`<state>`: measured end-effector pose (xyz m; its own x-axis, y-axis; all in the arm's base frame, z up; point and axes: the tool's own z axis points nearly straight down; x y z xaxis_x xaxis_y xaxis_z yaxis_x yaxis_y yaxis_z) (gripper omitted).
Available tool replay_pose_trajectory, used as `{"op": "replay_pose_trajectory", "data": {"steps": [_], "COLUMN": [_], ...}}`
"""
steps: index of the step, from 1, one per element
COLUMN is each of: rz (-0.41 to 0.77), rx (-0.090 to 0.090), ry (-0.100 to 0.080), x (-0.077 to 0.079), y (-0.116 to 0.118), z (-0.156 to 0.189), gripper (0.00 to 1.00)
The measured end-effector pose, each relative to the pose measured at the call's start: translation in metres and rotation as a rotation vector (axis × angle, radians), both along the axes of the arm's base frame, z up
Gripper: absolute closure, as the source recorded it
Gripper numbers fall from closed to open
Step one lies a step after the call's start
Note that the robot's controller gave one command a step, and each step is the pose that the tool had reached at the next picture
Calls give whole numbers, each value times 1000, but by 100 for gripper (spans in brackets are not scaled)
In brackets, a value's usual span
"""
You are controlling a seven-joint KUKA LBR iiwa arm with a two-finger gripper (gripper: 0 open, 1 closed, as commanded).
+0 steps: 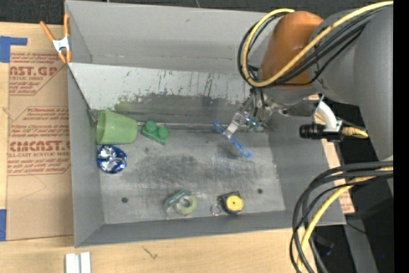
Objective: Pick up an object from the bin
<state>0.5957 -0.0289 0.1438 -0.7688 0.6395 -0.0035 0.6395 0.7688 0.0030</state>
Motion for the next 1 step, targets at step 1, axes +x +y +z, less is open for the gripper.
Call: {"op": "replay_pose_trajectory", "data": {"steps": [1], "rz": [0], "rx": [0], "ry": [1], "x": [1], "y": [1], "z": [16], "gripper": [100]}}
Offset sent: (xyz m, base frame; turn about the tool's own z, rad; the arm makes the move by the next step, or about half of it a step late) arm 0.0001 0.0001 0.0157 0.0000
